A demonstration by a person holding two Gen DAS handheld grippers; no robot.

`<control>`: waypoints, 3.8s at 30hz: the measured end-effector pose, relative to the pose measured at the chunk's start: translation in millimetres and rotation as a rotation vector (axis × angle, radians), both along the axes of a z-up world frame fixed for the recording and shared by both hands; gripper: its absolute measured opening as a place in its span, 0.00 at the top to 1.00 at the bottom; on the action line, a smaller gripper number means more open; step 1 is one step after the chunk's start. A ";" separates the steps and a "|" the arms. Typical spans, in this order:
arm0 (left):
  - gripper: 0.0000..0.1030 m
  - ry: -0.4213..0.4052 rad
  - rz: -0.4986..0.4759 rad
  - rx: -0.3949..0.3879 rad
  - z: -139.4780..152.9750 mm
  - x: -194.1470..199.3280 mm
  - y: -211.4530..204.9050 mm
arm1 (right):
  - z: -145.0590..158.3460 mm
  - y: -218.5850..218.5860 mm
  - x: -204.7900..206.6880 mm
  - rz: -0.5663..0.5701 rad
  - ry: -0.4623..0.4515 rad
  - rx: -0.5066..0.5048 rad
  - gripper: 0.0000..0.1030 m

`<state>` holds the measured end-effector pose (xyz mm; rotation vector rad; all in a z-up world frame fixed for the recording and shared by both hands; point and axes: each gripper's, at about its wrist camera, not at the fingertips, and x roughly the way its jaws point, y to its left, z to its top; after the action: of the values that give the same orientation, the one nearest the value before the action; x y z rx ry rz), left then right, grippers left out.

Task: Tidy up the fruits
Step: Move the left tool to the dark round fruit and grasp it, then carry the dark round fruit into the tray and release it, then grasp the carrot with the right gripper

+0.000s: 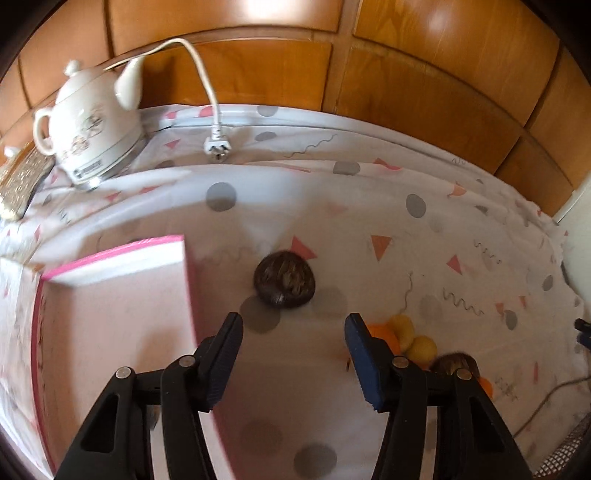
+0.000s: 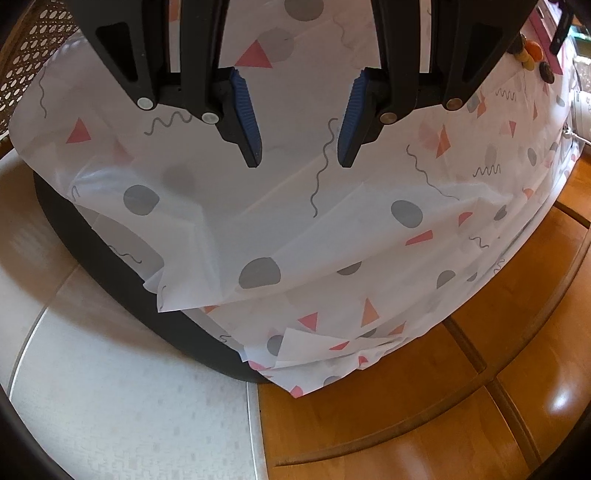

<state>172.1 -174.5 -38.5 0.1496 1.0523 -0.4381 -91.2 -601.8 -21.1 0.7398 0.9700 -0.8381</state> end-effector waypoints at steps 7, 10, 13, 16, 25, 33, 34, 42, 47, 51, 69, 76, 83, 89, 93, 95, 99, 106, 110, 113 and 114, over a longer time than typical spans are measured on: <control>0.43 -0.013 -0.012 0.109 -22.3 29.5 -29.1 | -2.4 -2.8 1.7 0.001 0.000 0.020 0.58; 0.54 0.013 -0.009 0.143 -37.4 38.5 -32.0 | -3.5 -1.8 3.7 0.010 0.002 0.025 0.57; 0.55 -0.003 -0.001 0.113 -35.7 34.4 -28.3 | -4.4 -1.4 4.7 0.017 0.006 0.026 0.57; 0.55 -0.007 0.011 0.052 -25.9 22.4 -20.0 | -5.6 -1.5 5.8 0.021 0.015 0.025 0.57; 0.55 -0.005 0.054 -0.102 7.9 -19.3 19.1 | -5.8 1.1 7.2 0.036 0.020 0.026 0.57; 0.55 -0.032 0.148 -0.186 34.4 -49.9 83.9 | -3.5 1.4 5.1 0.031 0.019 0.013 0.57; 0.55 -0.034 0.170 -0.195 36.4 -52.6 94.6 | -3.2 1.1 3.9 0.026 0.015 0.014 0.57; 0.55 -0.041 0.448 -0.264 41.4 -73.7 207.5 | -1.5 0.2 -3.7 -0.013 -0.005 0.027 0.57; 0.55 0.017 0.569 -0.344 27.2 -69.7 249.2 | -2.6 4.5 -1.4 0.000 0.007 0.022 0.57; 0.55 0.040 0.559 -0.366 18.8 -58.7 245.0 | -5.1 4.2 -0.8 -0.005 0.032 0.010 0.57; 0.49 0.010 0.501 -0.222 -3.7 -14.6 207.5 | -11.7 6.9 4.9 0.019 0.079 0.005 0.57; 0.41 -0.031 0.542 -0.192 5.5 -52.8 218.6 | -13.8 11.8 10.9 0.061 0.083 0.017 0.57; 0.39 -0.049 0.573 -0.171 8.4 -91.9 236.5 | -14.0 16.8 14.0 0.092 0.085 0.018 0.57; 0.38 -0.058 0.591 -0.151 6.0 -113.8 248.4 | -20.2 45.4 39.5 0.301 0.081 0.064 0.57; 0.38 -0.043 0.621 -0.160 1.4 -121.1 255.8 | -23.6 70.6 55.7 0.459 0.086 0.076 0.57; 0.37 -0.038 0.630 -0.164 -0.3 -124.1 258.3 | -25.8 81.8 61.0 0.521 0.092 0.083 0.58; 0.36 -0.030 0.639 -0.175 -2.0 -127.4 261.6 | -29.2 106.8 69.5 0.657 0.081 0.119 0.58; 0.35 -0.024 0.655 -0.187 -2.2 -129.1 267.7 | -22.2 163.0 78.2 0.911 0.012 0.185 0.58; 0.35 -0.023 0.659 -0.193 -2.4 -130.5 270.2 | -18.8 205.1 81.0 1.036 -0.005 0.208 0.58; 0.34 -0.025 0.663 -0.198 -2.0 -131.8 271.6 | -18.4 233.1 85.1 1.103 -0.001 0.205 0.58; 0.34 -0.025 0.665 -0.200 -1.8 -132.1 272.5 | -20.2 242.0 88.6 1.117 0.008 0.196 0.58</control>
<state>40.0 98.0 -40.3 -0.3667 0.9625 0.0641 -2.6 -359.8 -41.2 0.2534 1.2683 0.2331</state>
